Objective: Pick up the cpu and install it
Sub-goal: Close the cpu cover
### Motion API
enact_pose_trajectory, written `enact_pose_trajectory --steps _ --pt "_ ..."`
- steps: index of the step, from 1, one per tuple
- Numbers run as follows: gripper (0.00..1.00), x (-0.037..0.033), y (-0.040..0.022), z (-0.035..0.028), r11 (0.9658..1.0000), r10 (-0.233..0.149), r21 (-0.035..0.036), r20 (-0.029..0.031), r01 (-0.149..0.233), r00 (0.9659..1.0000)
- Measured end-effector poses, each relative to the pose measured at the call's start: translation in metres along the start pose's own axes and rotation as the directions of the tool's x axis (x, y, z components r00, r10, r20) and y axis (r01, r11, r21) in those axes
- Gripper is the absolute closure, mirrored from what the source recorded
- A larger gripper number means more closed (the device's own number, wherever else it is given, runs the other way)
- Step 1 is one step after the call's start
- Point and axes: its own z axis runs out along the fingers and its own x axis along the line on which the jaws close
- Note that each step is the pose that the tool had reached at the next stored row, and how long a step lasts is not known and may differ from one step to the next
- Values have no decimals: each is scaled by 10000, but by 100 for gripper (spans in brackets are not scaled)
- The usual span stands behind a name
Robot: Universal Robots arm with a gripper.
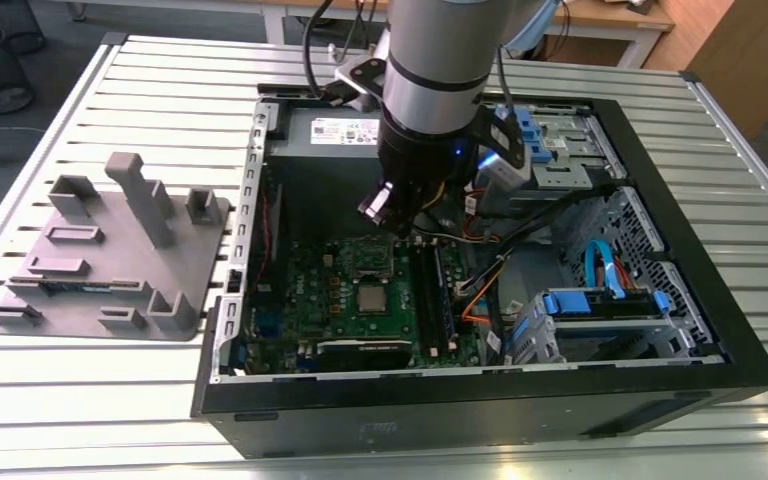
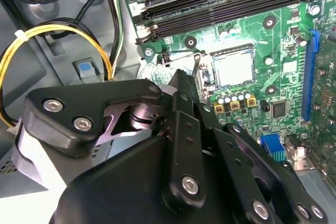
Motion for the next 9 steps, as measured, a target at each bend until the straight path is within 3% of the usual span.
enact_pose_trajectory --steps 9 --pt "89 39 -37 -3 10000 -48 -2 -2 48 10000"
